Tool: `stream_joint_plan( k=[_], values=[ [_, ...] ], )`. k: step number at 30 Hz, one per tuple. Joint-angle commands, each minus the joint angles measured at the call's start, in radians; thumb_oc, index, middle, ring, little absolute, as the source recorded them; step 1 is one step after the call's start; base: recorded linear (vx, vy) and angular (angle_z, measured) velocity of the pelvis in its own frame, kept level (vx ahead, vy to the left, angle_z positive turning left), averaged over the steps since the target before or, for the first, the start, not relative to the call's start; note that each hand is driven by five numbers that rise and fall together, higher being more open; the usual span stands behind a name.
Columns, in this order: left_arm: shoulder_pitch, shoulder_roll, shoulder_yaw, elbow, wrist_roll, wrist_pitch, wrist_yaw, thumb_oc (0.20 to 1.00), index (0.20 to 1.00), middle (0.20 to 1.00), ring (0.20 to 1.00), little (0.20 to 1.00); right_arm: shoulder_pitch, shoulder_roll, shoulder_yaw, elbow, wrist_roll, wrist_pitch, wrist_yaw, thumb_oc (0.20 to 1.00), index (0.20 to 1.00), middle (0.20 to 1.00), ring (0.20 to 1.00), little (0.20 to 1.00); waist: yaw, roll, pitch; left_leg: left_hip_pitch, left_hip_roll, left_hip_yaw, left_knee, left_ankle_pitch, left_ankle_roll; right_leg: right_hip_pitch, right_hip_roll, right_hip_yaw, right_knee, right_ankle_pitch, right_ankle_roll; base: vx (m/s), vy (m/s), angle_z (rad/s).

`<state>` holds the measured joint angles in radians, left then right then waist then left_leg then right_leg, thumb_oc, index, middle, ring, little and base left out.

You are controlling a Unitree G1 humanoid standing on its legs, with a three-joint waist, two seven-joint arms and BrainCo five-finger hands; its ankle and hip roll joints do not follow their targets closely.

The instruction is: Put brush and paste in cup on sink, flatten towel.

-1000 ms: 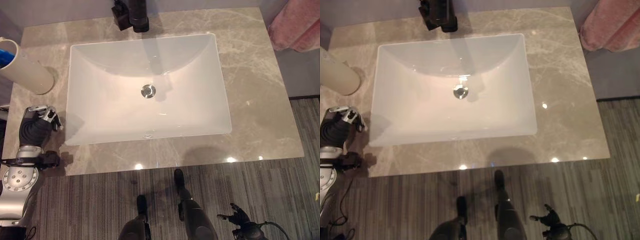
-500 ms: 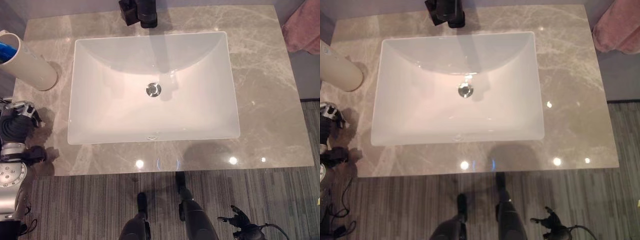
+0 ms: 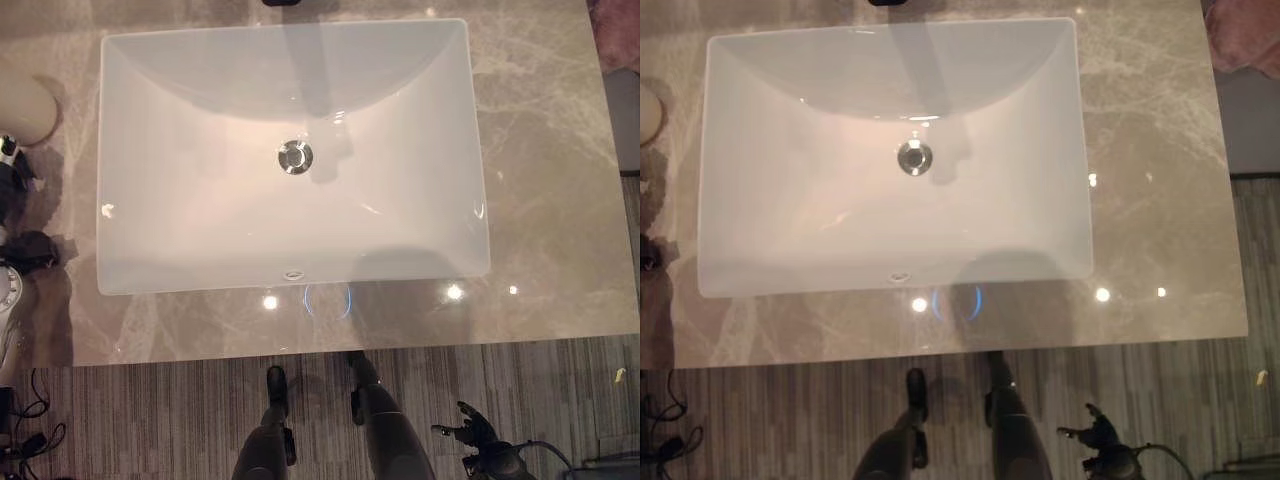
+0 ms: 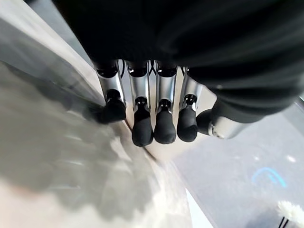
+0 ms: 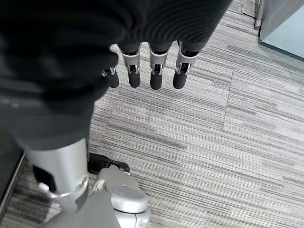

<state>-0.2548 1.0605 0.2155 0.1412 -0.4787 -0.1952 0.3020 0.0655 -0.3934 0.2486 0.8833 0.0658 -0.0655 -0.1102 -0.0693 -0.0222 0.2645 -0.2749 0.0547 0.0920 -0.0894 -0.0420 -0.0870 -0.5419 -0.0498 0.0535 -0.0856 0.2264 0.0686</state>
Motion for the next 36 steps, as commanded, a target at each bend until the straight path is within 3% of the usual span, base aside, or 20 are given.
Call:
stream_joint_plan(
  k=[1, 9, 17, 20, 27, 35, 36],
  values=[
    [-0.038, 0.04, -0.067, 0.063, 0.038, -0.003, 0.012, 0.2, 0.2, 0.2, 0.2, 0.2, -0.01, -0.021, 0.016, -0.005, 0.039, -0.009, -0.022, 1.0, 1.0, 1.0, 1.0, 1.0, -0.027, 0.013, 0.032, -0.041, -0.016, -0.037, 0.002, 0.073, 0.017, 0.17, -0.03, 0.039, -0.002, -0.135, 0.087, 0.0, 0.014, -0.05],
    [-0.107, 0.052, -0.113, 0.09, 0.04, -0.01, 0.033, 0.2, 0.2, 0.2, 0.2, 0.2, -0.017, -0.018, 0.027, -0.014, 0.047, -0.016, -0.031, 1.0, 1.0, 1.0, 1.0, 1.0, -0.033, 0.012, 0.037, -0.067, -0.018, -0.049, 0.002, 0.076, 0.017, 0.143, -0.03, 0.054, -0.002, -0.129, 0.093, 0.0, 0.009, -0.04],
    [-0.079, 0.006, -0.125, 0.047, 0.024, -0.026, 0.022, 0.2, 0.2, 0.2, 0.2, 0.2, -0.019, -0.014, 0.035, 0.0, 0.05, -0.017, -0.033, 1.0, 1.0, 1.0, 1.0, 1.0, -0.028, 0.016, 0.035, -0.064, -0.024, -0.059, 0.002, 0.073, 0.021, 0.142, -0.028, 0.066, -0.002, -0.13, 0.092, 0.0, 0.004, 0.01],
    [-0.006, -0.053, -0.099, -0.027, 0.007, -0.043, -0.001, 0.2, 0.2, 0.2, 0.2, 0.2, -0.017, -0.015, 0.035, 0.004, 0.048, -0.017, -0.029, 1.0, 1.0, 1.0, 1.0, 1.0, -0.024, 0.016, 0.034, -0.044, -0.026, -0.059, 0.002, 0.069, 0.023, 0.159, -0.028, 0.068, -0.002, -0.134, 0.089, 0.0, 0.008, -0.02],
    [0.198, -0.279, -0.069, -0.26, -0.072, -0.081, -0.116, 0.2, 0.2, 0.2, 0.2, 0.2, -0.006, -0.011, 0.004, 0.006, 0.031, -0.014, -0.014, 1.0, 1.0, 1.0, 1.0, 1.0, -0.004, 0.001, 0.001, 0.071, -0.034, -0.058, 0.002, 0.028, 0.036, 0.268, -0.039, 0.061, -0.002, -0.151, 0.08, 0.02, 0.011, -0.04],
    [0.275, -0.406, -0.076, -0.354, -0.062, -0.089, -0.181, 0.2, 0.2, 0.2, 0.2, 0.2, 0.042, -0.001, -0.038, 0.017, -0.001, -0.003, 0.006, 1.0, 1.0, 1.0, 1.0, 1.0, -0.002, -0.007, -0.051, 0.197, -0.045, -0.064, 0.002, -0.011, 0.057, 0.402, -0.059, 0.039, -0.002, -0.176, 0.079, 0.03, 0.037, 0.03],
    [0.297, -0.433, -0.071, -0.365, -0.058, -0.095, -0.19, 0.263, 0.263, 0.263, 0.263, 0.263, 0.044, 0.009, -0.05, 0.038, 0.0, 0.0, 0.005, 1.0, 1.0, 1.0, 1.0, 1.0, 0.003, -0.009, -0.073, 0.219, -0.051, -0.068, 0.002, -0.016, 0.064, 0.424, -0.064, 0.033, -0.002, -0.175, 0.083, -0.05, 0.069, 0.01]
  ],
)
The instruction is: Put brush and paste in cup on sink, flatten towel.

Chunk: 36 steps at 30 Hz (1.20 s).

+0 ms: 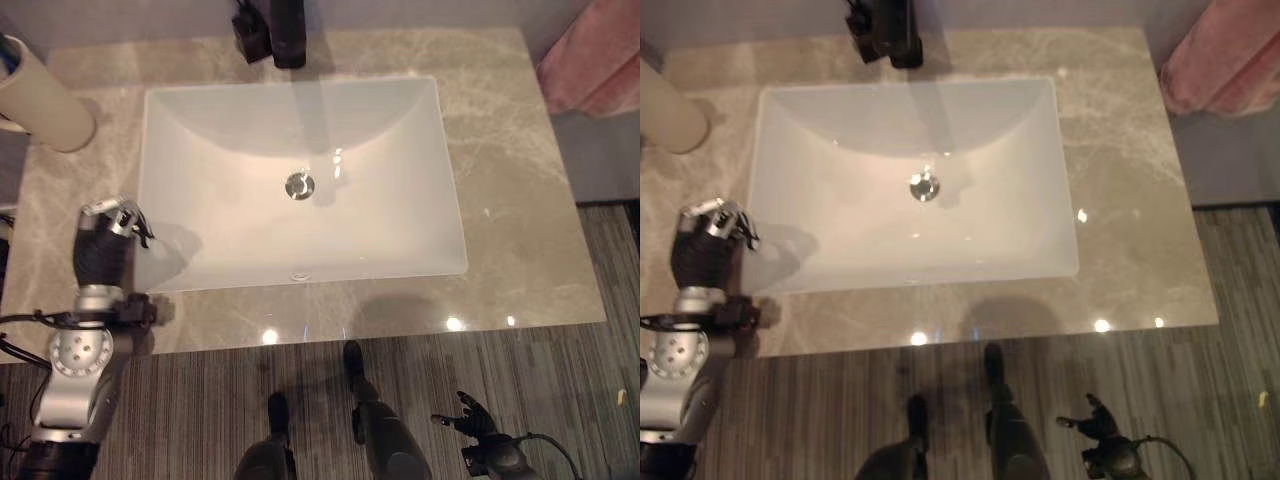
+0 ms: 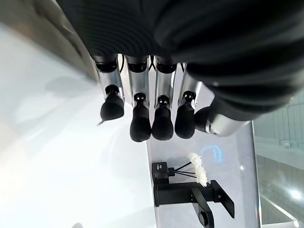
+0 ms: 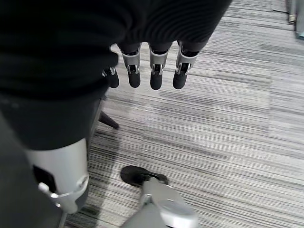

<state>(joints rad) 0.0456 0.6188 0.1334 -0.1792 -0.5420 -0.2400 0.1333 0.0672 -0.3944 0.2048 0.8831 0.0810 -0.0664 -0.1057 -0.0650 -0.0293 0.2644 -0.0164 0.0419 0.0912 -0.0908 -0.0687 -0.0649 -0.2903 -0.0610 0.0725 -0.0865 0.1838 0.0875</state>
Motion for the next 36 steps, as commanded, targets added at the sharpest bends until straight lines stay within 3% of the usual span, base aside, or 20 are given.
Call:
stream_joint_plan(
  k=[1, 3, 5, 7, 8, 10, 11, 13, 15, 16, 18, 22, 24, 26, 27, 29, 30, 31, 33, 36],
  values=[
    [0.008, -0.005, 0.01, -0.046, 0.004, -0.052, -0.026, 0.3, 0.3, 0.3, 0.3, 0.3, 0.044, 0.013, -0.01, 0.042, -0.016, 0.001, 0.001, 1.0, 1.0, 1.0, 1.0, 1.0, 0.0, -0.004, -0.081, -0.03, -0.043, -0.067, 0.004, 0.006, 0.047, 0.181, -0.056, 0.016, -0.001, -0.13, 0.067, -0.11, 0.124, 0.01],
    [0.061, -0.04, 0.029, -0.037, -0.001, -0.062, -0.046, 0.495, 0.495, 0.495, 0.495, 0.495, 0.065, 0.021, -0.022, 0.05, -0.04, 0.001, 0.004, 1.0, 1.0, 1.0, 1.0, 1.0, 0.005, -0.011, -0.116, -0.01, -0.06, -0.064, 0.004, -0.007, 0.068, 0.191, -0.069, 0.026, -0.001, -0.114, 0.082, -0.11, 0.137, -0.05],
    [0.084, -0.052, 0.042, -0.035, -0.01, -0.065, -0.051, 0.614, 0.614, 0.614, 0.614, 0.614, 0.072, 0.019, -0.027, 0.045, -0.049, 0.001, 0.006, 1.0, 1.0, 1.0, 1.0, 1.0, 0.007, -0.015, -0.122, 0.002, -0.072, -0.063, 0.004, -0.014, 0.08, 0.191, -0.077, 0.032, 0.008, -0.101, 0.09, -0.08, 0.106, -0.1],
    [0.094, -0.064, 0.047, -0.032, -0.011, -0.063, -0.048, 0.837, 0.837, 0.837, 0.837, 0.837, 0.074, 0.02, -0.028, 0.048, -0.054, 0.0, 0.007, 1.0, 1.0, 1.0, 1.0, 1.0, 0.01, -0.016, -0.124, 0.011, -0.076, -0.056, 0.004, -0.017, 0.085, 0.192, -0.08, 0.033, 0.013, -0.096, 0.095, -0.07, 0.071, -0.13],
    [0.104, -0.08, 0.048, -0.03, -0.013, -0.061, -0.042, 1.0, 1.0, 1.0, 1.0, 1.0, 0.073, 0.019, -0.029, 0.049, -0.063, 0.003, 0.008, 1.0, 1.0, 1.0, 1.0, 1.0, 0.016, -0.016, -0.123, 0.019, -0.079, -0.048, 0.004, -0.019, 0.09, 0.186, -0.079, 0.026, 0.037, -0.093, 0.101, -0.08, 0.045, -0.2],
    [0.108, -0.091, 0.06, -0.02, -0.006, -0.063, -0.034, 1.0, 1.0, 1.0, 1.0, 1.0, 0.06, 0.017, -0.028, 0.054, -0.071, 0.004, 0.005, 1.0, 1.0, 1.0, 1.0, 1.0, 0.043, -0.009, -0.111, 0.03, -0.073, -0.019, 0.004, -0.011, 0.094, 0.149, -0.063, -0.079, 0.153, -0.112, 0.103, -0.16, 0.06, -0.19],
    [0.107, -0.091, 0.059, -0.02, -0.005, -0.063, -0.034, 1.0, 1.0, 1.0, 1.0, 1.0, 0.059, 0.017, -0.028, 0.055, -0.071, 0.004, 0.005, 1.0, 1.0, 1.0, 1.0, 1.0, 0.043, -0.009, -0.11, 0.031, -0.072, -0.02, 0.004, -0.011, 0.093, 0.146, -0.063, -0.079, 0.161, -0.116, 0.103, -0.13, 0.047, -0.45],
    [0.106, -0.099, 0.059, -0.01, 0.007, -0.063, -0.034, 1.0, 1.0, 1.0, 1.0, 1.0, 0.058, 0.022, -0.025, 0.063, -0.064, -0.002, 0.005, 1.0, 1.0, 1.0, 1.0, 1.0, 0.035, -0.002, -0.114, 0.041, -0.067, -0.014, 0.004, -0.003, 0.093, 0.141, 0.001, -0.078, 0.219, -0.163, 0.091, -0.07, 0.027, -0.62],
    [0.093, -0.115, 0.055, 0.004, 0.018, -0.061, -0.027, 1.0, 1.0, 1.0, 1.0, 1.0, 0.068, 0.031, -0.014, 0.077, -0.062, -0.003, 0.007, 1.0, 1.0, 1.0, 1.0, 1.0, 0.036, -0.005, -0.13, 0.053, -0.068, -0.013, 0.004, 0.002, 0.095, 0.161, 0.047, -0.099, 0.226, -0.213, 0.057, 0.0, -0.029, -0.12],
    [0.084, -0.124, 0.048, 0.017, 0.019, -0.061, -0.023, 1.0, 1.0, 1.0, 1.0, 1.0, 0.073, 0.035, -0.008, 0.08, -0.054, -0.005, 0.009, 1.0, 1.0, 1.0, 1.0, 1.0, 0.028, -0.005, -0.134, 0.059, -0.07, -0.022, 0.004, 0.007, 0.095, 0.171, 0.067, -0.072, 0.223, -0.222, 0.043, 0.03, -0.044, 0.01],
    [0.077, -0.131, 0.038, 0.018, 0.021, -0.061, -0.022, 1.0, 1.0, 1.0, 1.0, 1.0, 0.076, 0.035, -0.008, 0.089, -0.049, -0.007, 0.008, 1.0, 1.0, 1.0, 1.0, 1.0, 0.028, -0.006, -0.138, 0.066, -0.07, -0.023, 0.004, 0.011, 0.095, 0.189, 0.075, -0.055, 0.208, -0.228, 0.03, 0.04, -0.057, 0.07],
    [0.061, -0.136, 0.02, 0.03, 0.023, -0.052, -0.031, 1.0, 1.0, 1.0, 1.0, 1.0, 0.088, 0.022, -0.015, 0.129, -0.031, -0.003, 0.009, 1.0, 1.0, 1.0, 1.0, 1.0, 0.025, -0.008, -0.15, 0.084, -0.078, -0.038, 0.066, -0.004, 0.091, 0.249, 0.077, -0.041, 0.153, -0.228, 0.0, 0.08, -0.106, 0.06],
    [0.039, -0.137, 0.007, 0.029, 0.022, -0.054, -0.036, 1.0, 1.0, 1.0, 1.0, 1.0, 0.084, -0.01, -0.039, 0.149, -0.012, -0.003, 0.0, 1.0, 1.0, 1.0, 1.0, 1.0, 0.033, -0.015, -0.118, 0.014, -0.109, -0.073, 0.25, -0.025, 0.061, 0.289, 0.062, -0.046, 0.132, -0.223, -0.023, -0.02, -0.081, 0.22],
    [0.031, -0.141, 0.002, 0.035, 0.02, -0.056, -0.035, 1.0, 1.0, 1.0, 1.0, 1.0, 0.082, -0.017, -0.043, 0.158, -0.009, -0.003, -0.004, 1.0, 1.0, 1.0, 1.0, 1.0, 0.034, -0.017, -0.112, -0.006, -0.112, -0.093, 0.281, -0.021, 0.053, 0.298, 0.058, -0.043, 0.126, -0.223, -0.028, -0.02, -0.03, 0.05],
    [0.03, -0.145, -0.001, 0.04, 0.015, -0.058, -0.032, 1.0, 1.0, 1.0, 1.0, 1.0, 0.083, -0.021, -0.048, 0.165, -0.009, -0.002, -0.009, 1.0, 1.0, 1.0, 1.0, 1.0, 0.032, -0.016, -0.115, -0.015, -0.107, -0.104, 0.279, -0.017, 0.047, 0.306, 0.055, -0.04, 0.119, -0.227, -0.029, 0.03, 0.039, -0.03],
    [0.026, -0.142, -0.006, 0.044, 0.006, -0.054, -0.029, 1.0, 1.0, 1.0, 1.0, 1.0, 0.095, -0.02, -0.074, 0.193, -0.001, 0.003, -0.019, 1.0, 1.0, 1.0, 1.0, 1.0, 0.021, -0.017, -0.127, -0.035, -0.041, -0.064, 0.195, 0.008, 0.041, 0.319, 0.03, -0.054, 0.102, -0.232, -0.017, 0.06, 0.091, 0.08],
    [0.025, -0.134, -0.009, 0.044, 0.007, -0.054, -0.029, 1.0, 1.0, 1.0, 1.0, 1.0, 0.1, -0.02, -0.081, 0.198, 0.003, 0.006, -0.024, 1.0, 1.0, 1.0, 1.0, 1.0, 0.024, -0.016, -0.132, -0.052, -0.018, -0.062, 0.158, 0.045, 0.033, 0.322, 0.022, -0.06, 0.099, -0.232, -0.014, 0.12, 0.147, 0.22],
    [0.023, -0.117, -0.013, 0.048, 0.014, -0.058, -0.017, 1.0, 1.0, 1.0, 1.0, 1.0, 0.103, -0.024, -0.086, 0.211, 0.006, 0.009, -0.039, 1.0, 1.0, 1.0, 1.0, 1.0, 0.033, -0.016, -0.134, -0.094, 0.006, -0.109, 0.124, 0.095, 0.019, 0.331, 0.005, -0.058, 0.095, -0.238, -0.007, 0.09, 0.11, 0.24],
    [0.019, -0.108, -0.013, 0.05, 0.019, -0.06, -0.002, 1.0, 1.0, 1.0, 1.0, 1.0, 0.107, -0.025, -0.087, 0.206, 0.005, 0.009, -0.043, 1.0, 1.0, 1.0, 1.0, 1.0, 0.031, -0.012, -0.134, -0.105, 0.019, -0.126, 0.112, 0.115, 0.008, 0.332, -0.001, -0.056, 0.1, -0.245, -0.003, 0.1, 0.141, 0.1],
    [0.032, -0.104, -0.003, 0.054, 0.011, -0.055, -0.009, 1.0, 1.0, 1.0, 1.0, 1.0, 0.112, -0.022, -0.086, 0.197, -0.005, 0.011, -0.041, 1.0, 1.0, 1.0, 1.0, 1.0, 0.024, 0.006, -0.15, -0.048, 0.013, -0.135, 0.058, 0.095, 0.016, 0.33, -0.023, -0.023, 0.105, -0.24, 0.014, 0.11, 0.174, -0.32]
  ],
)
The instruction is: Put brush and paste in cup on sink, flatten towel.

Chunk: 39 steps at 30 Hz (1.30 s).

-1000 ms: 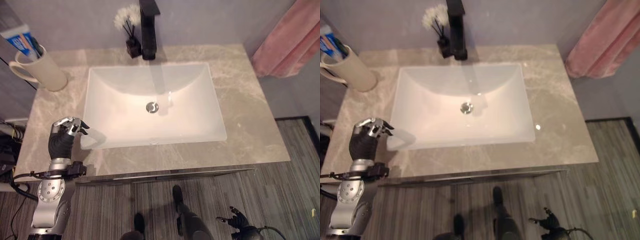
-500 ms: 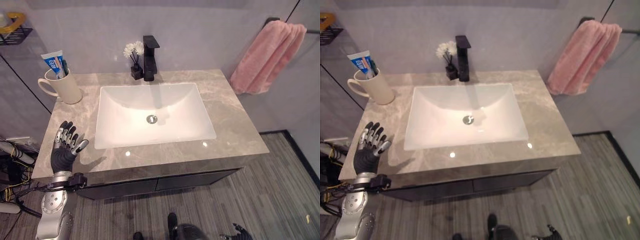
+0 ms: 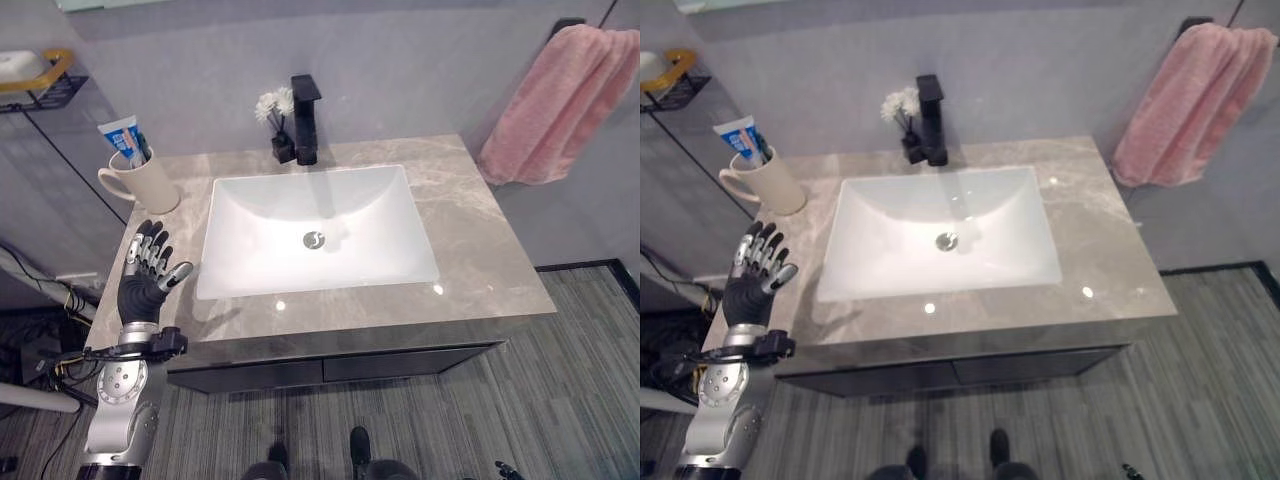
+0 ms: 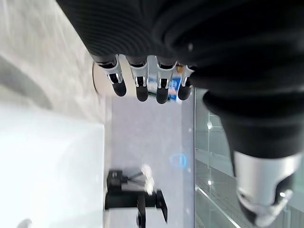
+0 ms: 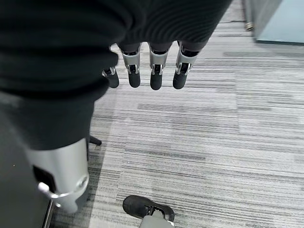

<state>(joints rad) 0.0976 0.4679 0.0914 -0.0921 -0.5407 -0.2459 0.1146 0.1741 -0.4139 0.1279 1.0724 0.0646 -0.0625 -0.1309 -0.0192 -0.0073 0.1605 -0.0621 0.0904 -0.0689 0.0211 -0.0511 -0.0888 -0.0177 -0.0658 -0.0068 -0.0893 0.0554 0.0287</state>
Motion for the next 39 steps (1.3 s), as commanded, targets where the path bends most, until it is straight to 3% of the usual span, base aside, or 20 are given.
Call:
stream_joint_plan(
  k=[1, 10, 12, 13, 20, 26, 39],
  values=[
    [-0.016, 0.051, 0.039, -0.033, 0.017, -0.049, 0.009, 1.0, 1.0, 1.0, 1.0, 1.0, -0.001, -0.002, -0.016, 0.013, 0.01, 0.012, -0.021, 1.0, 1.0, 1.0, 1.0, 1.0, -0.021, -0.014, -0.05, 0.011, -0.046, 0.027, -0.067, 0.073, 0.045, 0.061, -0.031, 0.062, 0.1, -0.101, 0.081, 0.19, 0.302, -0.62],
    [0.042, 0.158, 0.131, 0.026, 0.056, -0.016, 0.026, 1.0, 1.0, 1.0, 1.0, 1.0, -0.028, -0.001, 0.04, -0.091, -0.083, 0.022, 0.007, 1.0, 1.0, 1.0, 1.0, 1.0, 0.015, -0.011, -0.067, 0.031, -0.105, 0.103, -0.073, 0.023, 0.095, 0.038, -0.107, 0.115, 0.047, -0.034, 0.148, 0.08, 0.186, -0.35],
    [0.04, 0.17, 0.142, 0.032, 0.071, -0.008, 0.039, 0.755, 0.755, 0.755, 0.755, 0.755, -0.025, 0.001, 0.043, -0.103, -0.089, 0.024, 0.011, 1.0, 1.0, 1.0, 1.0, 1.0, 0.016, -0.012, -0.069, 0.028, -0.107, 0.106, -0.08, 0.024, 0.097, 0.031, -0.111, 0.116, 0.042, -0.026, 0.153, 0.03, 0.082, -0.14],
    [0.042, 0.188, 0.156, 0.08, 0.077, 0.014, 0.053, 0.2, 0.2, 0.2, 0.2, 0.2, -0.023, -0.005, 0.043, -0.114, -0.101, 0.028, 0.017, 1.0, 1.0, 1.0, 1.0, 1.0, 0.015, -0.012, -0.067, 0.024, -0.11, 0.112, -0.093, 0.027, 0.099, 0.018, -0.118, 0.117, 0.033, -0.01, 0.161, 0.02, 0.055, -0.11],
    [0.087, 0.249, 0.219, 0.09, 0.063, 0.036, 0.04, 0.2, 0.2, 0.2, 0.2, 0.2, 0.0, -0.008, 0.018, -0.083, -0.108, 0.044, 0.031, 1.0, 1.0, 1.0, 1.0, 1.0, 0.02, -0.02, -0.063, 0.014, -0.109, 0.121, -0.108, 0.027, 0.099, 0.0, -0.122, 0.108, 0.011, 0.023, 0.173, 0.04, 0.033, -0.12],
    [0.135, 0.286, 0.266, 0.105, 0.058, 0.047, 0.022, 0.2, 0.2, 0.2, 0.2, 0.2, 0.025, -0.008, 0.005, -0.041, -0.105, 0.048, 0.048, 1.0, 1.0, 1.0, 1.0, 1.0, 0.021, -0.021, -0.062, 0.022, -0.103, 0.117, -0.108, 0.023, 0.095, 0.005, -0.118, 0.096, 0.004, 0.005, 0.173, 0.04, 0.004, -0.05],
    [0.039, 0.389, 0.251, 0.265, 0.096, 0.077, 0.047, 0.2, 0.2, 0.2, 0.2, 0.2, 0.035, -0.025, 0.02, -0.082, -0.096, 0.046, 0.064, 1.0, 1.0, 1.0, 1.0, 1.0, -0.001, -0.02, -0.06, 0.038, -0.093, 0.124, -0.108, 0.012, 0.086, 0.01, -0.109, 0.09, 0.002, -0.005, 0.174, 0.03, -0.003, 0.0]
  ],
)
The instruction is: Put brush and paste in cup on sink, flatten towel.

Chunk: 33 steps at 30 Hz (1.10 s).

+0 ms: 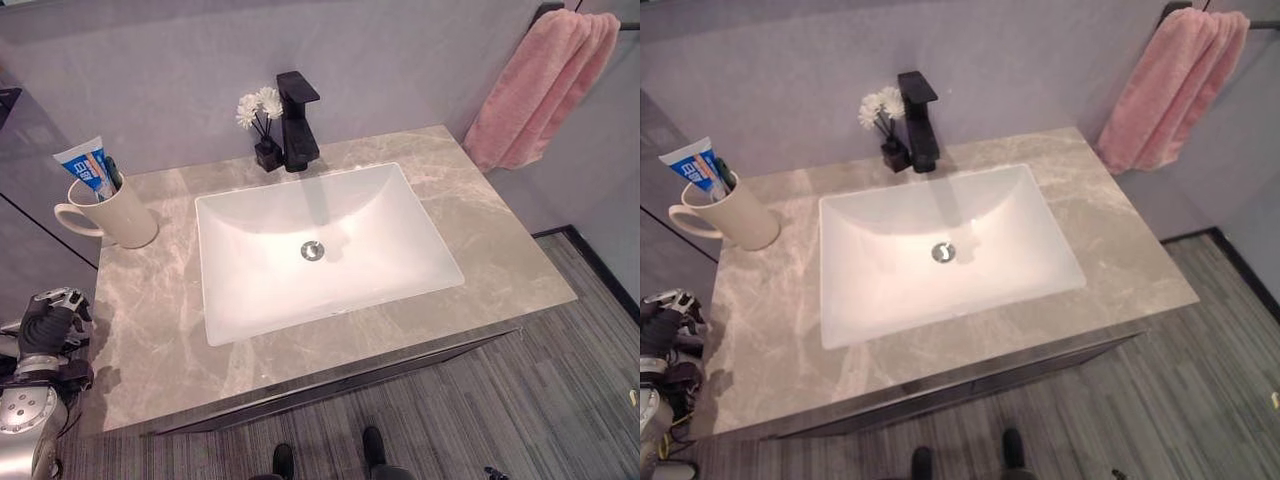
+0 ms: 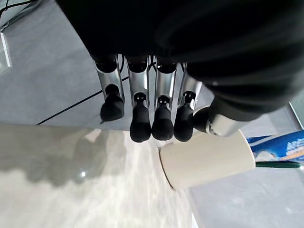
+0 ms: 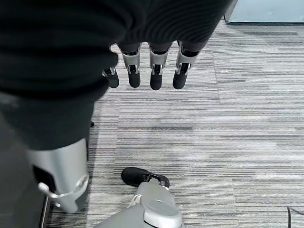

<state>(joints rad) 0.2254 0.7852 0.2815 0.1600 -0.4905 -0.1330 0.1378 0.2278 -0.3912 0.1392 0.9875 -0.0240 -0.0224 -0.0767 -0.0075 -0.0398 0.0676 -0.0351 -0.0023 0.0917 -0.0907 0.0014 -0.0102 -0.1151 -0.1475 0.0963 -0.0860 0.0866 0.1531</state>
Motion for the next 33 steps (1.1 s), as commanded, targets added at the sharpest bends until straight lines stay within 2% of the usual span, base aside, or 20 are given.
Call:
stream_joint_plan(
  k=[1, 9, 17, 33],
  values=[
    [-0.09, 0.072, 0.06, 0.013, 0.046, -0.037, 0.024, 0.2, 0.2, 0.2, 0.2, 0.2, -0.019, -0.048, 0.009, 0.003, -0.007, 0.006, 0.009, 1.0, 1.0, 1.0, 1.0, 1.0, -0.013, 0.012, 0.034, 0.012, -0.001, -0.037, 0.003, -0.041, 0.008, 0.107, -0.028, -0.013, -0.001, -0.036, 0.05, 0.0, 0.0, 0.0],
    [-0.137, 0.114, 0.041, 0.075, 0.049, -0.03, 0.032, 0.2, 0.2, 0.2, 0.2, 0.2, -0.007, -0.05, 0.015, 0.001, -0.008, 0.012, 0.017, 1.0, 1.0, 1.0, 1.0, 1.0, -0.024, 0.017, 0.043, 0.0, -0.003, -0.018, 0.003, -0.045, 0.008, 0.087, -0.03, -0.007, -0.001, -0.016, 0.057, 0.01, 0.005, -0.04],
    [-0.164, 0.145, 0.014, 0.122, 0.045, -0.022, 0.023, 0.2, 0.2, 0.2, 0.2, 0.2, -0.017, -0.06, 0.033, -0.047, -0.019, 0.01, 0.023, 1.0, 1.0, 1.0, 1.0, 1.0, -0.031, 0.04, 0.057, -0.019, -0.014, 0.008, 0.004, -0.046, 0.013, 0.05, -0.03, 0.018, -0.001, -0.014, 0.061, 0.01, 0.027, -0.1],
    [-0.274, 0.185, -0.064, 0.169, 0.06, -0.012, 0.032, 0.2, 0.2, 0.2, 0.2, 0.2, -0.028, -0.079, 0.048, -0.077, -0.003, 0.003, 0.017, 1.0, 1.0, 1.0, 1.0, 1.0, -0.049, 0.037, 0.096, -0.078, -0.014, 0.006, 0.006, -0.029, 0.01, -0.005, -0.02, 0.025, -0.001, -0.006, 0.056, -0.01, 0.0, -0.04]
  ],
)
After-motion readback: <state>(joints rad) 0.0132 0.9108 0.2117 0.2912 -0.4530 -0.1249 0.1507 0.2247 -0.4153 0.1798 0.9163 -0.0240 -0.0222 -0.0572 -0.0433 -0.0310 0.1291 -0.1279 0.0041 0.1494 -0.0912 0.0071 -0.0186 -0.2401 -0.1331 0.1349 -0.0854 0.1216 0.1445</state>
